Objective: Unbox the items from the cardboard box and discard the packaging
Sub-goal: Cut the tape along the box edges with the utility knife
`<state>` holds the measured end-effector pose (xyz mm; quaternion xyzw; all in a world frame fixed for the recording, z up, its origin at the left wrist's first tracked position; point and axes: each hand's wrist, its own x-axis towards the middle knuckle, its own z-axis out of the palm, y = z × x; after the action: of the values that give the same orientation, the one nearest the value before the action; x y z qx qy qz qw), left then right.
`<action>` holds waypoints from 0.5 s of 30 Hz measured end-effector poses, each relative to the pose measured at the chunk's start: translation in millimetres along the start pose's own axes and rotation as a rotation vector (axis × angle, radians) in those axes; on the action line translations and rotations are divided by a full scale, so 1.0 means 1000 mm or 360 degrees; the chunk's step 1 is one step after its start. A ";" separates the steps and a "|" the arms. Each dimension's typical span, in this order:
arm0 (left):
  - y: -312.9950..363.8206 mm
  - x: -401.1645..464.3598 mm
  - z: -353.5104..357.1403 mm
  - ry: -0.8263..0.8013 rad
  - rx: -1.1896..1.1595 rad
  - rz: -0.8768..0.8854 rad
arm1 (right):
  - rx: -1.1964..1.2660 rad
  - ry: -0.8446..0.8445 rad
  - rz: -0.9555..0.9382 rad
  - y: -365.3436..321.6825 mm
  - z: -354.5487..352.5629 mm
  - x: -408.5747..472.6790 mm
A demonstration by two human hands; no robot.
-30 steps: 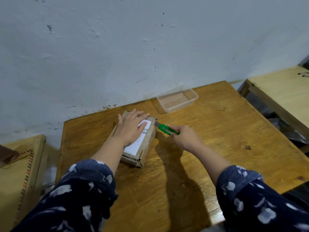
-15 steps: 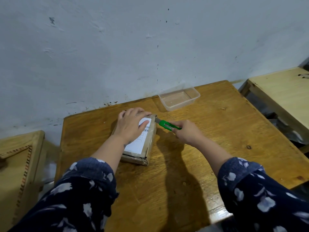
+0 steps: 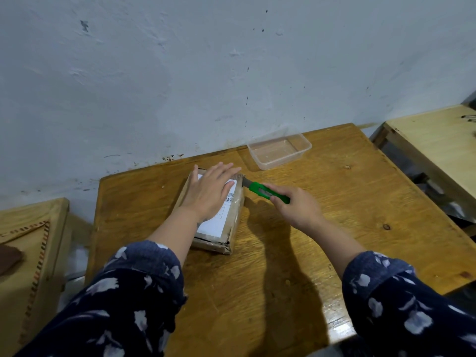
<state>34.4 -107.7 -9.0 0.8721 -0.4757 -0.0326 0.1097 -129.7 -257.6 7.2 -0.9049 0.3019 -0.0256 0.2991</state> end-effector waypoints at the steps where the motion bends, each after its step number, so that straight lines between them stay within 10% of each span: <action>1: 0.001 0.001 0.000 -0.0003 -0.0012 0.0008 | -0.0030 0.0001 -0.0011 0.001 0.000 0.000; 15: -0.004 0.004 0.003 0.0024 -0.0204 0.0050 | -0.0342 0.0181 -0.0257 0.000 -0.005 -0.004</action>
<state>39.4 -110.0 -13.0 0.8559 -0.4855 -0.0546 0.1694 -134.3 -257.5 12.0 -0.9501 0.2456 -0.0683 0.1800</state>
